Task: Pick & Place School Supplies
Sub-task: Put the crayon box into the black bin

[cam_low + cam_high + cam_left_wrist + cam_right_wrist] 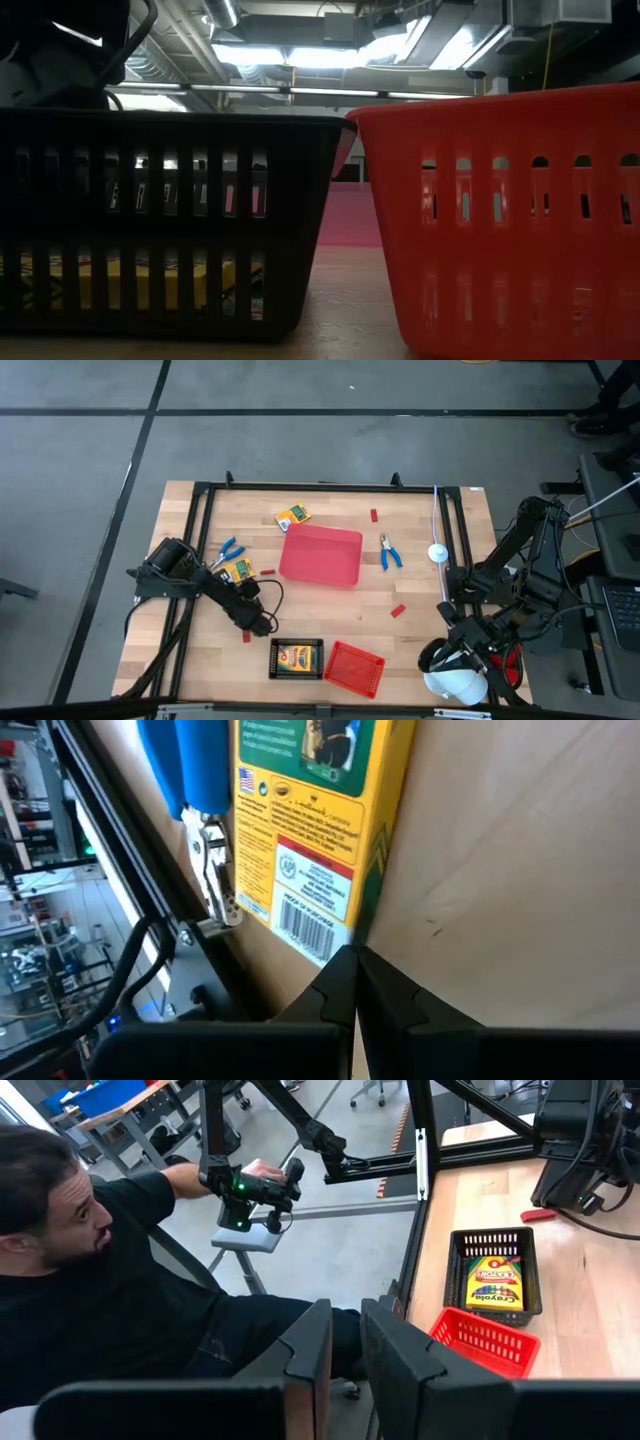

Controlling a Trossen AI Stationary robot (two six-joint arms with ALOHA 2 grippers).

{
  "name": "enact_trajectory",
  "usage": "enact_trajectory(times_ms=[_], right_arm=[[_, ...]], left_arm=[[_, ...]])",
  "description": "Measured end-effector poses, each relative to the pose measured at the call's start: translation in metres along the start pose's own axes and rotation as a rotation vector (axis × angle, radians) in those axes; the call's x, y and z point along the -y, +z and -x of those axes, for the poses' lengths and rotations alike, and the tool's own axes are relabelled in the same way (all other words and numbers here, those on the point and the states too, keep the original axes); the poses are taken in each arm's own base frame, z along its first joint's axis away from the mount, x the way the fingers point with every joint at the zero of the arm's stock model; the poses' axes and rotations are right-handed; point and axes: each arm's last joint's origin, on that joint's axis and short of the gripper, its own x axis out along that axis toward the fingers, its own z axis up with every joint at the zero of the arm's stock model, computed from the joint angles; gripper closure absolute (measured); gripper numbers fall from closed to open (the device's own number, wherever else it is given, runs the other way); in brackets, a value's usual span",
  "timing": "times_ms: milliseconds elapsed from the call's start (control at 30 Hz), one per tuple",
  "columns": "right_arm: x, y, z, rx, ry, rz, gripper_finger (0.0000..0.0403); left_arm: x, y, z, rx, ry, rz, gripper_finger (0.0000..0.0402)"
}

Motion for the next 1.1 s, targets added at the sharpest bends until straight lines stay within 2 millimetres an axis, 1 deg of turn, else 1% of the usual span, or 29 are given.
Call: enact_trajectory(times_ms=[133, 467, 800, 933, 1000, 1033, 1100], right_arm=[[0.0, 0.0, 0.0, 0.008, -0.011, 0.001, 0.0341], [0.001, 0.0, 0.0, 0.011, -0.016, 0.001, 0.0341], [0.001, 0.0, 0.0, 0.011, -0.015, -0.005, 0.0341], [0.0, 0.001, 0.0, 0.015, -0.013, -0.008, 0.0341], [0.0, 0.001, 0.0, 0.017, -0.011, -0.009, 0.0341], [0.0, 0.001, 0.0, 0.017, -0.011, -0.01, 0.0341], [0.0, 0.001, 0.0, 0.017, -0.011, -0.008, 0.0341]], left_arm=[[-0.004, -0.001, 0.0, -0.008, 0.044, -0.004, 0.04], [-0.004, 0.0, 0.0, 0.016, 0.041, -0.01, 0.04], [-0.002, -0.004, -0.011, 0.0, 0.01, -0.012, 0.04], [-0.001, -0.003, -0.007, -0.011, -0.012, -0.017, 0.04], [0.001, -0.002, -0.003, -0.021, -0.049, -0.009, 0.04], [0.004, -0.001, -0.001, -0.023, -0.096, 0.0, 0.04], [0.004, -0.001, 0.001, -0.022, -0.106, -0.001, 0.04]])
